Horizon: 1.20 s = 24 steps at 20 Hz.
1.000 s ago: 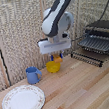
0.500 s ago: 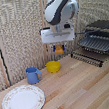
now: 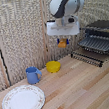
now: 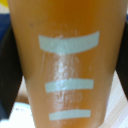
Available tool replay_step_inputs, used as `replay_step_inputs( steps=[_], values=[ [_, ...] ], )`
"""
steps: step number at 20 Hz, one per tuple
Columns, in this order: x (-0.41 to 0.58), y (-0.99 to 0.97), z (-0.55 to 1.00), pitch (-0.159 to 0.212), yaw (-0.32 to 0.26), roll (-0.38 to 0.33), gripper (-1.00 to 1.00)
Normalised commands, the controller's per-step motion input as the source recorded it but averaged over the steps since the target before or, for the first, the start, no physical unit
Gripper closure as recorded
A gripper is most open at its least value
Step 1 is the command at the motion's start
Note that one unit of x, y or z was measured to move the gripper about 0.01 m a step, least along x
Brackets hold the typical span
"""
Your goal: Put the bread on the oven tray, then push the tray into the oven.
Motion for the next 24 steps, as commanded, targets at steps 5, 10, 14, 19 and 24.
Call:
replay_step_inputs(
  steps=[5,10,14,19,24],
  values=[
    [0.0,-0.93,0.2,0.064,-0.059,0.055,1.0],
    [0.001,-0.99,0.13,0.058,-0.014,0.082,1.0],
    [0.212,-0.97,0.03,0.017,-0.014,0.073,1.0],
    [0.455,-0.73,0.0,-0.01,-0.092,0.054,1.0],
    [0.611,-0.6,0.05,-0.017,-0.12,0.045,1.0]
  ],
)
